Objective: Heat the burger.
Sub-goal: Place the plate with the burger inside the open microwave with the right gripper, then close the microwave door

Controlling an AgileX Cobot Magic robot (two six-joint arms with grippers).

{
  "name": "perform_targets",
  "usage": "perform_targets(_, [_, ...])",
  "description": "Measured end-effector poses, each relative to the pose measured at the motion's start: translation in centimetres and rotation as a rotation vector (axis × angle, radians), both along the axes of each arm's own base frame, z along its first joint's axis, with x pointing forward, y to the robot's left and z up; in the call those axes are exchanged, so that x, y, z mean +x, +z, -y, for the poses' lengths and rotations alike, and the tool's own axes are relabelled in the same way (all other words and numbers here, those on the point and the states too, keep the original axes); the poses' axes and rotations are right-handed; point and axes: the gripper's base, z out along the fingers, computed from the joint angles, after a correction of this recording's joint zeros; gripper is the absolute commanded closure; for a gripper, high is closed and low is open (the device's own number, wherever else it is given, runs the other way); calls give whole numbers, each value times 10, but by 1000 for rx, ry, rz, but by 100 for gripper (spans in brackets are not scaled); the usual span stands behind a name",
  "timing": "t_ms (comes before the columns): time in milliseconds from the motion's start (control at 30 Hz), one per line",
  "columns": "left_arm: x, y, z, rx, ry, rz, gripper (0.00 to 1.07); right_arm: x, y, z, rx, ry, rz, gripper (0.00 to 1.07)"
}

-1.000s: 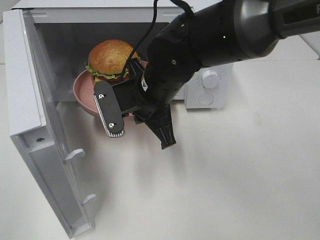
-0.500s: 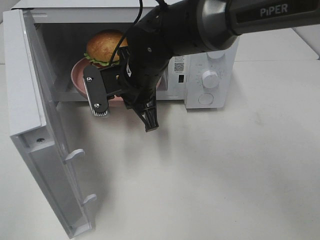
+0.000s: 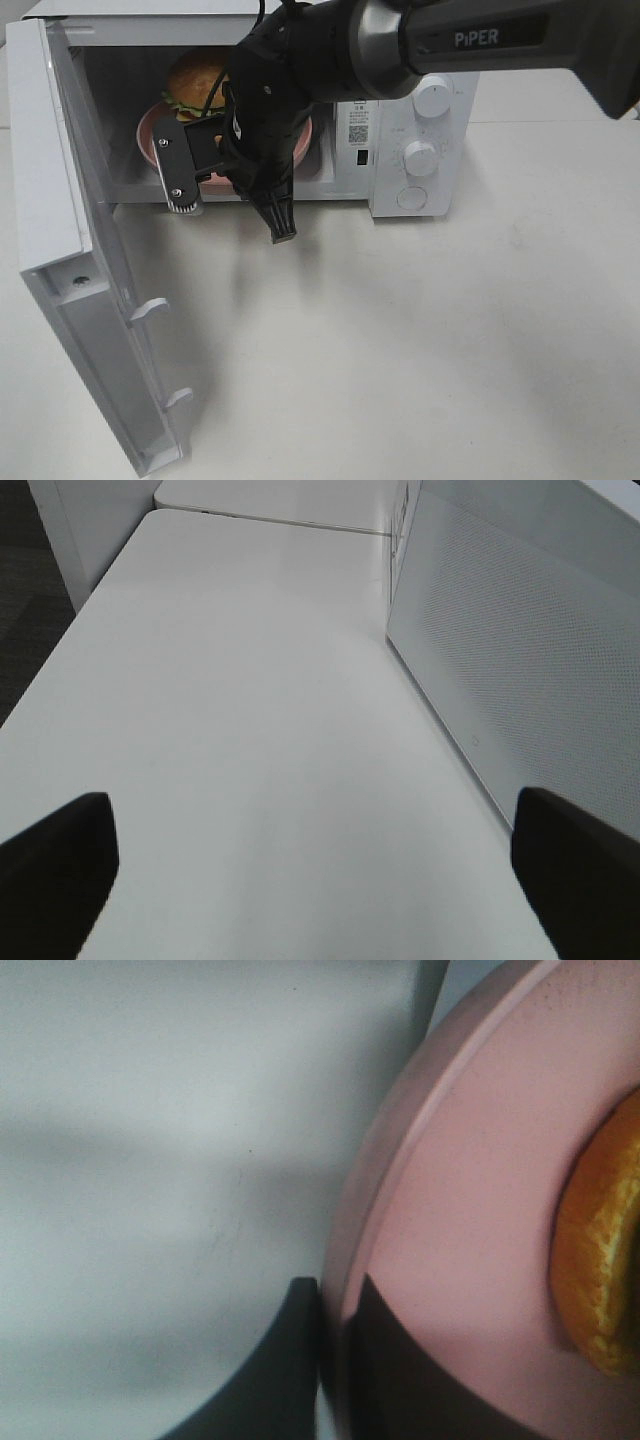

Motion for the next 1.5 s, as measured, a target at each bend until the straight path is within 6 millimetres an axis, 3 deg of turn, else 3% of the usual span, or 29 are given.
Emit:
perform_targets(400, [0, 0, 0, 0, 0, 0, 6, 25, -6, -13, 36, -36, 29, 107])
perform_targets(900, [0, 0, 0, 0, 0, 0, 6, 44, -17, 1, 40, -86, 26, 100])
perform_targets(1133, [0, 0, 0, 0, 0, 0, 6, 47, -13, -3, 83, -73, 62, 80])
perform_targets(1200, [0, 0, 0, 0, 0, 0, 6, 48, -12, -5, 104, -74, 65, 67])
perform_targets(1233, [0, 0, 0, 0, 0, 0, 6, 48, -12, -5, 104, -74, 65, 67])
perform_targets(1300, [0, 0, 0, 0, 0, 0, 6, 47, -11, -6, 124, -85, 49, 51])
perform_targets(1500, [0, 0, 0, 0, 0, 0, 6, 45, -11, -7, 141, -90, 35, 41])
